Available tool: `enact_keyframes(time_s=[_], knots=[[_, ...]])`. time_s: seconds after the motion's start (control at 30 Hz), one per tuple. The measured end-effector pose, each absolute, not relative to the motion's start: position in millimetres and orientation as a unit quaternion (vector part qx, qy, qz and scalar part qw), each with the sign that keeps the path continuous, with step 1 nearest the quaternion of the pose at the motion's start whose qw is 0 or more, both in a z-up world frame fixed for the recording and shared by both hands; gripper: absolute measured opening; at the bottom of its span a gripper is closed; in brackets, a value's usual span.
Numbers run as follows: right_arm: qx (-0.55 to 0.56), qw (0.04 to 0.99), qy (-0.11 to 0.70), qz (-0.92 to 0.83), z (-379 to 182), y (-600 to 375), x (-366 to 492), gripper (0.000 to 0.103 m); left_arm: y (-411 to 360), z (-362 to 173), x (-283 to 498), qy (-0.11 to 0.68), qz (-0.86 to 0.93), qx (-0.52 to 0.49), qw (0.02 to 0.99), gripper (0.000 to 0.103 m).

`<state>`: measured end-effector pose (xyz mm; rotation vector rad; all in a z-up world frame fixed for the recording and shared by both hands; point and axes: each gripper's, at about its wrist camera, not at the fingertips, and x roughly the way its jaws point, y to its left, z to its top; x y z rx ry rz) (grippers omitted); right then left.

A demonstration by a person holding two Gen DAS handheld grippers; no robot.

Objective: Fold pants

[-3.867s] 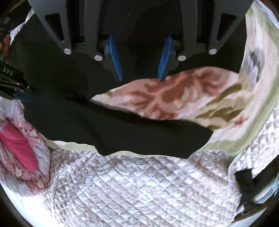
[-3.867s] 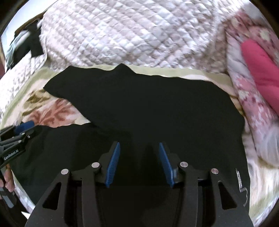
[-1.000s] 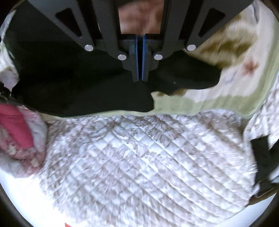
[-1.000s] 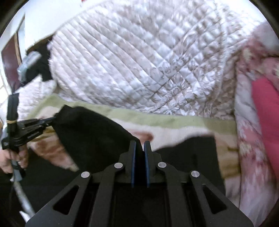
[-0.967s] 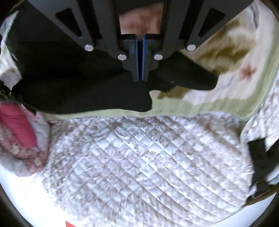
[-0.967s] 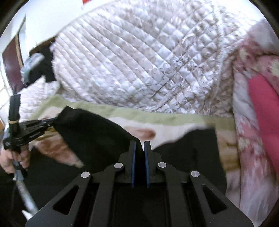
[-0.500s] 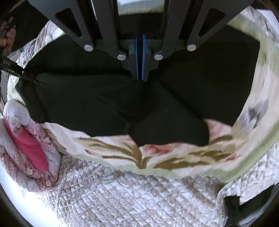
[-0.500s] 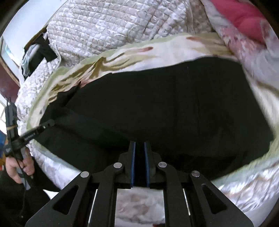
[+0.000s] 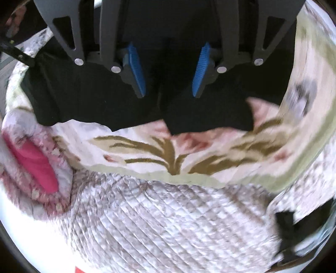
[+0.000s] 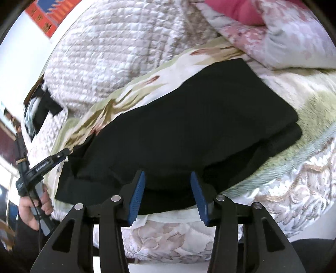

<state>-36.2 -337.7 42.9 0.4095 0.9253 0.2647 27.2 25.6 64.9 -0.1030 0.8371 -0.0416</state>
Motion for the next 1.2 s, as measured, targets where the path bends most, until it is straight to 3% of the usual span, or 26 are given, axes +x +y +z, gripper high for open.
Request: enact_keyframes(time_s=[0.1, 0.17, 0.2, 0.5, 0.8, 0.9, 1.2], knots=[[0.21, 0.868, 0.438, 0.102, 43.5, -346.6, -36.2, 0.046, 10.2, 45.1, 57.7, 0.44, -0.007, 0.003, 0.898, 0.049], [0.212, 0.87, 0.437, 0.084, 43.4, -352.3, -36.7, 0.046, 6.3, 29.8, 69.2, 0.46, -0.001, 0.026, 0.888, 0.026], [0.216, 0.87, 0.437, 0.077, 42.9, -355.7, -36.4, 0.046, 7.1, 25.9, 69.6, 0.463, 0.008, 0.029, 0.886, 0.005], [0.239, 0.866, 0.435, 0.067, 38.5, -368.5, -35.0, 0.046, 84.7, 58.9, -40.4, 0.338, 0.086, -0.126, 0.929, 0.005], [0.24, 0.868, 0.43, 0.064, 40.4, -367.6, -37.2, 0.046, 135.1, 10.6, -73.8, 0.39, 0.095, -0.252, 0.881, 0.012], [0.247, 0.87, 0.423, 0.059, 40.1, -371.6, -40.8, 0.046, 145.6, 7.4, -77.9, 0.379, 0.107, -0.275, 0.877, 0.021], [0.277, 0.872, 0.402, 0.037, 40.3, -389.3, -39.4, 0.046, 150.2, 4.7, -61.9, 0.376, 0.113, -0.274, 0.878, 0.02]])
